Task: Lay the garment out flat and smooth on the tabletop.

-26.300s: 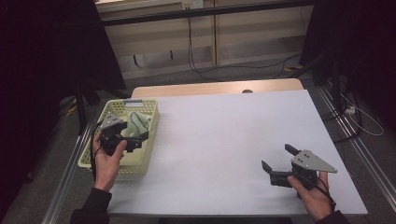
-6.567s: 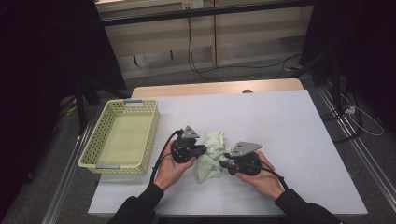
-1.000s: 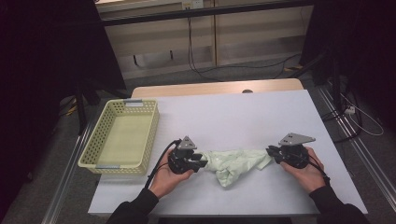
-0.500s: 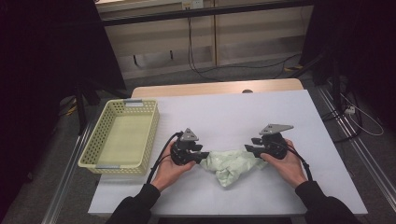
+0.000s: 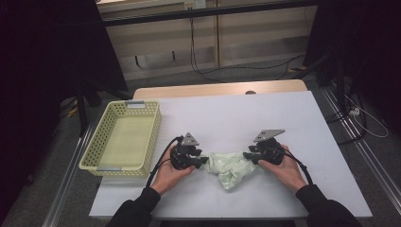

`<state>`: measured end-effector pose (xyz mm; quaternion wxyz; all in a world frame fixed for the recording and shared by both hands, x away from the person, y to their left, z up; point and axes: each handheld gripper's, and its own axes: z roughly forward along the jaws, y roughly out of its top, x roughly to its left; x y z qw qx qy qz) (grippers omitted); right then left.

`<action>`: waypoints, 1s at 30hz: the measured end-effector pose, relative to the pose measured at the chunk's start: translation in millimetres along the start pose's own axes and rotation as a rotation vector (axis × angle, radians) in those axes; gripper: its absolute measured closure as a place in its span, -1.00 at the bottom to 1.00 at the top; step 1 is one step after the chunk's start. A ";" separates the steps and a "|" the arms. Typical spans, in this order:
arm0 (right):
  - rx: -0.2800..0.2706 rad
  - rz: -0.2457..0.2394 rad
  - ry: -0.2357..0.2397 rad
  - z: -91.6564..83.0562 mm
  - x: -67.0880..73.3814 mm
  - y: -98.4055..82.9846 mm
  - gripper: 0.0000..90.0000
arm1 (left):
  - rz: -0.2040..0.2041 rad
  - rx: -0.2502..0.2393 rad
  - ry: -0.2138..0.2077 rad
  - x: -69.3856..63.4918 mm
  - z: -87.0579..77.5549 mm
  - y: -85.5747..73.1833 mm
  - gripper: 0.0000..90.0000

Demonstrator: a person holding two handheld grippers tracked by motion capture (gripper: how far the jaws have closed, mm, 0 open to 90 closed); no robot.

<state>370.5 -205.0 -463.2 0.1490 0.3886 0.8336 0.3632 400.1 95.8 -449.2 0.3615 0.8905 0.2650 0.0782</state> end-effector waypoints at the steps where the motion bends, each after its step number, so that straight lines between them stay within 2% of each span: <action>1: 0.005 0.000 0.006 -0.2 0.7 0.4 0.54 | 0.002 0.011 -0.006 0.1 0.7 -0.4 0.27; 3: 0.009 -0.006 0.010 -0.5 1.9 1.1 0.71 | 0.005 0.018 -0.003 -1.3 2.2 -1.0 0.28; 6: 0.008 -0.005 0.031 -0.9 3.7 0.5 0.98 | -0.002 0.030 -0.013 -2.1 0.6 -1.3 0.41; 7: 0.008 -0.015 0.027 -1.2 4.2 0.6 1.00 | -0.004 0.029 -0.013 -1.6 -0.3 -1.8 0.50; 9: 0.003 -0.020 0.012 -1.2 4.4 0.6 1.00 | -0.022 0.026 -0.045 0.9 -1.8 -2.9 0.79; 11: 0.005 -0.035 -0.034 -2.9 4.4 0.9 1.00 | -0.032 0.022 -0.048 1.5 -3.1 -3.4 0.88; 18: -0.039 0.000 -0.117 -14.7 -6.4 -1.3 1.00 | -0.028 0.008 -0.064 -4.1 -12.1 -2.2 0.90; 22: -0.046 0.009 -0.149 -18.2 -10.5 -2.7 1.00 | -0.040 0.009 -0.046 -5.1 -21.4 -3.0 0.90; 27: -0.052 0.007 -0.146 -19.9 -9.7 -2.8 1.00 | -0.075 0.022 -0.053 -4.3 -27.5 -8.0 0.90; 30: -0.046 -0.010 -0.133 -17.4 -6.6 -2.8 1.00 | -0.073 0.024 -0.030 -5.3 -27.6 -10.0 0.81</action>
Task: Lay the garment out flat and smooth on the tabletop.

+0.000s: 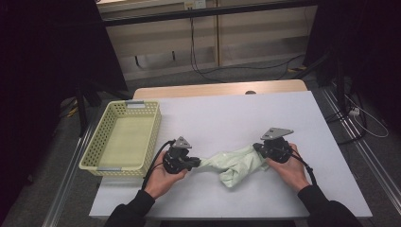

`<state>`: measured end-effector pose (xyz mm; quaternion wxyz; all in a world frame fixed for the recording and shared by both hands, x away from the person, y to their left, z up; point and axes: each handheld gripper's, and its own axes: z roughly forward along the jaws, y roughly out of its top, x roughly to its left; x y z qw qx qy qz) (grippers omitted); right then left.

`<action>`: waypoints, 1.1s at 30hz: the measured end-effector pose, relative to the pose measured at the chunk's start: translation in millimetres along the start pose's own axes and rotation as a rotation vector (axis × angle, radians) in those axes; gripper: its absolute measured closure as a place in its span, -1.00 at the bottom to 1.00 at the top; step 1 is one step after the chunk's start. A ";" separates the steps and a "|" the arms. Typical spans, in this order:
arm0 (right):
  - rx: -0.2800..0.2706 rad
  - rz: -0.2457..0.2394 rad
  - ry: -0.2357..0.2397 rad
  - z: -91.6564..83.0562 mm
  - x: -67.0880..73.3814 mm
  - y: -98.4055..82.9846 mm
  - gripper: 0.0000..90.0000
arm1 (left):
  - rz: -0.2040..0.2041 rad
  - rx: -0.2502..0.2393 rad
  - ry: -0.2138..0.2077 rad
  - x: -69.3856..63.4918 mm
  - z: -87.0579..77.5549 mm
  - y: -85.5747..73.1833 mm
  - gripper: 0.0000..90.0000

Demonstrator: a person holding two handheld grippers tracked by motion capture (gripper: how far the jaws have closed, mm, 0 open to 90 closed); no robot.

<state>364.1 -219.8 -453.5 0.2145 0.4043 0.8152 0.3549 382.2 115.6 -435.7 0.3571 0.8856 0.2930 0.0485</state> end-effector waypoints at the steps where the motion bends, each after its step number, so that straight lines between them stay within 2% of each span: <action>1: 0.005 -0.005 0.008 1.0 1.2 0.1 1.00 | -0.006 -0.011 0.004 0.9 0.2 0.7 0.65; 2: 0.006 -0.010 0.010 1.7 2.1 0.3 1.00 | -0.016 -0.028 0.006 1.8 0.1 2.1 0.47; 3: 0.003 -0.009 0.012 2.0 2.7 0.6 1.00 | -0.019 -0.049 0.003 3.0 -0.5 4.1 0.39; 6: -0.006 -0.008 0.015 1.8 2.9 1.6 1.00 | -0.049 -0.091 -0.004 5.9 1.2 13.3 0.37; 8: -0.007 -0.003 0.017 2.0 2.8 1.9 1.00 | -0.042 -0.100 0.022 7.1 9.9 20.2 0.43; 9: -0.005 -0.006 0.016 2.4 2.5 1.7 1.00 | -0.046 -0.095 0.028 6.9 16.0 23.1 0.43; 11: -0.003 -0.003 0.018 2.6 2.9 1.3 1.00 | -0.053 -0.076 0.004 4.6 27.7 26.5 0.43; 14: -0.008 -0.006 0.018 1.4 2.7 1.6 1.00 | -0.035 -0.041 -0.031 -3.6 39.0 25.7 0.35; 16: -0.007 -0.003 0.021 1.3 2.6 1.2 1.00 | 0.005 -0.024 -0.013 -10.2 42.4 24.4 0.31; 20: -0.007 0.004 0.027 0.1 3.0 0.3 1.00 | 0.044 -0.006 0.002 -19.1 44.6 22.4 0.32; 23: -0.005 -0.001 0.031 -0.5 3.7 -0.9 1.00 | 0.038 -0.012 -0.003 -20.6 45.1 19.6 0.38; 25: 0.006 -0.001 0.031 -0.1 4.1 -1.8 1.00 | 0.048 -0.012 -0.017 -19.4 44.4 18.3 0.43; 27: 0.014 0.003 0.028 0.7 3.7 -2.5 1.00 | 0.040 -0.007 -0.062 -18.5 43.6 17.5 0.67; 28: 0.014 0.003 0.027 0.9 3.3 -2.6 1.00 | 0.045 -0.007 -0.061 -19.6 43.3 17.2 0.82; 30: 0.010 0.005 0.024 0.3 3.0 -2.4 1.00 | 0.065 0.005 -0.049 -21.0 41.0 18.0 0.89; 33: 0.001 0.006 0.022 -1.6 2.8 -1.8 1.00 | 0.058 -0.008 -0.035 -19.6 38.1 16.9 0.92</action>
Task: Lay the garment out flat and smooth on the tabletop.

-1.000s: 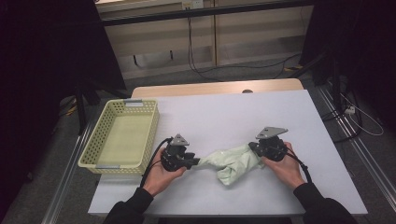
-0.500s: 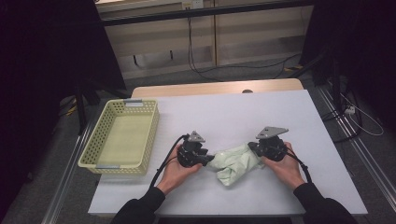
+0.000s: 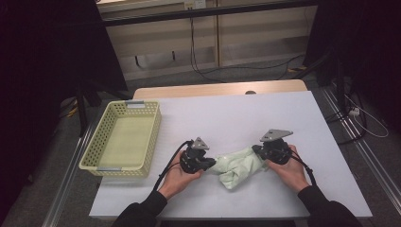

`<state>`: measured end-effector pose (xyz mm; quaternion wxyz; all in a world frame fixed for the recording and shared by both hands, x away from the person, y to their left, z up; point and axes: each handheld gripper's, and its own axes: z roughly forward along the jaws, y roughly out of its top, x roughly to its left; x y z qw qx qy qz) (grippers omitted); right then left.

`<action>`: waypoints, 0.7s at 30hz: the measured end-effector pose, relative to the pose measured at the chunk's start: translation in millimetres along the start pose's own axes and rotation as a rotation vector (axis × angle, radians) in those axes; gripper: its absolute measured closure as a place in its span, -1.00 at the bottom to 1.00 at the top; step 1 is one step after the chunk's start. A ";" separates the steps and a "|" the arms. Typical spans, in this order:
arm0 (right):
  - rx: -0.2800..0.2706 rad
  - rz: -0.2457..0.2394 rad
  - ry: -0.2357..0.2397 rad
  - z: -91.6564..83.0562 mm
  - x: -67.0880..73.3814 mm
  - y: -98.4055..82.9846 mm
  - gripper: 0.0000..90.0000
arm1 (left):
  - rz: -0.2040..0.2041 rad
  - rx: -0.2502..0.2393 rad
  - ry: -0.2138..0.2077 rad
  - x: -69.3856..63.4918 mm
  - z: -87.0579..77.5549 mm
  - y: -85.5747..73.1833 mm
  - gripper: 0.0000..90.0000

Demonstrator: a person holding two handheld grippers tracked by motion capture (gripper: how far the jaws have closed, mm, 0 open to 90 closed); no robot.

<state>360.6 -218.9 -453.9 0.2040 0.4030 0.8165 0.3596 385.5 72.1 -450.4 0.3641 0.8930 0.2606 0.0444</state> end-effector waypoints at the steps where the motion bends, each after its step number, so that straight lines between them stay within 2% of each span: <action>1: -0.004 0.001 0.000 -0.6 0.0 0.3 1.00 | -0.007 -0.013 0.003 0.8 -2.1 0.4 0.92; 6: -0.023 0.004 -0.002 -4.4 -0.2 3.2 1.00 | -0.028 -0.092 0.028 7.3 -18.1 3.7 0.92; 12: -0.070 0.002 -0.036 -12.6 -0.6 9.6 1.00 | -0.044 -0.168 0.024 13.7 -31.5 8.1 0.92; 17: -0.107 0.016 -0.057 -18.9 -4.0 12.7 1.00 | -0.024 -0.178 -0.008 12.4 -35.7 10.8 0.91; 21: -0.121 0.018 -0.058 -21.5 -3.7 15.4 1.00 | -0.006 -0.178 -0.010 7.8 -34.6 12.2 0.90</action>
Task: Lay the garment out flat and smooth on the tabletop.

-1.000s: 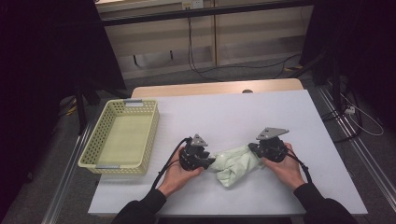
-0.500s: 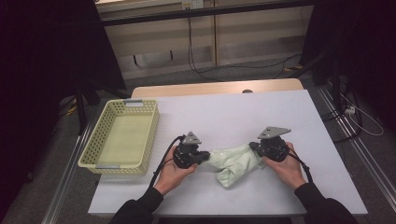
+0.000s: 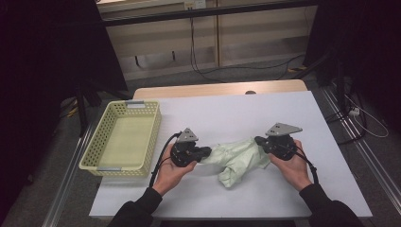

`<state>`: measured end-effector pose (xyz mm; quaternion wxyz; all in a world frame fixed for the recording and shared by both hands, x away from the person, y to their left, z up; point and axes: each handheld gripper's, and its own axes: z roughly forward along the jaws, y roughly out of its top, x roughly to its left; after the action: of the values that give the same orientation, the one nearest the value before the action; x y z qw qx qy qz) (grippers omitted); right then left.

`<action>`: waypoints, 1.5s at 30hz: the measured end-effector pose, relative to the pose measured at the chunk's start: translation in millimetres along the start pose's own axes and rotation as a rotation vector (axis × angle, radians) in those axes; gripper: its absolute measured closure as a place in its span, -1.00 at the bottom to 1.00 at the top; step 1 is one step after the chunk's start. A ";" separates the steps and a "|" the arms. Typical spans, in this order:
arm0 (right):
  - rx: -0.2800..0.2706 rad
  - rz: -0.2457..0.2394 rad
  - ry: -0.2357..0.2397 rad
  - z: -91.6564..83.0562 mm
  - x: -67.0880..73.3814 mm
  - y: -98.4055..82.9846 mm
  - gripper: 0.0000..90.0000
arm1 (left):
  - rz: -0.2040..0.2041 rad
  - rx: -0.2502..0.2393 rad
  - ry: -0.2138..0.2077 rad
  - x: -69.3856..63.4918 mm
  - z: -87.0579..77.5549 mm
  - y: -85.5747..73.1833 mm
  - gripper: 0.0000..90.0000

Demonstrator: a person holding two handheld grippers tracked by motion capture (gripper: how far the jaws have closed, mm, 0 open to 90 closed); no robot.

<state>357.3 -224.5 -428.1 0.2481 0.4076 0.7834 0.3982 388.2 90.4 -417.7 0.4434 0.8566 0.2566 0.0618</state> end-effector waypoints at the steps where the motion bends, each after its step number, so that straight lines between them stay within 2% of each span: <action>1: -0.007 0.000 0.002 -0.9 0.1 0.9 1.00 | 0.001 -0.003 -0.009 -0.3 -1.1 0.6 0.89; 4: -0.041 0.002 0.004 -6.4 0.7 5.5 1.00 | -0.006 -0.021 -0.016 -1.7 -6.8 2.6 0.88; 5: -0.056 0.000 0.002 -8.9 0.6 7.4 1.00 | -0.008 -0.035 -0.003 -3.1 -9.4 3.1 0.89; 8: -0.099 0.000 0.010 -17.9 2.8 13.1 1.00 | 0.018 -0.054 0.015 -7.2 -22.2 6.7 0.91; 9: -0.111 -0.002 0.017 -21.1 4.7 14.6 1.00 | 0.020 -0.062 0.007 -9.0 -26.6 6.7 0.91; 12: -0.127 -0.021 0.037 -30.2 10.8 14.3 1.00 | 0.044 -0.052 0.008 -13.8 -32.3 0.8 0.91; 16: -0.098 -0.035 0.060 -33.3 19.5 3.0 1.00 | 0.049 0.011 -0.015 -18.1 -24.6 -13.1 0.90; 19: -0.075 -0.043 0.073 -31.9 22.8 -4.7 1.00 | 0.034 0.034 -0.054 -20.6 -23.0 -19.6 0.85; 23: -0.058 -0.042 0.084 -33.3 24.6 -11.5 1.00 | 0.032 0.051 -0.070 -21.7 -23.8 -26.1 0.58; 27: -0.055 -0.043 0.086 -35.5 26.8 -14.1 1.00 | 0.014 0.031 -0.076 -20.2 -23.5 -23.5 0.30; 31: -0.065 -0.051 0.090 -35.8 28.5 -12.8 1.00 | 0.024 0.021 -0.066 -20.4 -18.8 -18.6 0.22; 33: -0.065 -0.051 0.094 -36.0 28.7 -12.8 1.00 | 0.035 0.029 -0.041 -16.9 -11.3 -14.1 0.24; 35: -0.064 -0.050 0.092 -36.4 28.5 -12.9 1.00 | 0.043 0.041 -0.034 -11.8 -1.5 -10.4 0.28; 38: -0.062 -0.048 0.092 -37.5 28.7 -13.6 1.00 | 0.052 0.075 -0.052 -8.0 10.7 -10.5 0.33; 40: -0.058 -0.050 0.094 -37.9 28.7 -15.0 1.00 | 0.062 0.100 -0.068 -7.7 15.1 -12.2 0.29; 45: -0.053 -0.045 0.092 -37.8 29.0 -16.1 1.00 | 0.120 0.110 -0.058 -19.4 21.7 -11.6 0.30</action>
<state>307.4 -221.9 -422.1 0.2315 0.3644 0.7921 0.4314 374.3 70.5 -437.6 0.3986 0.8948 0.1950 0.0493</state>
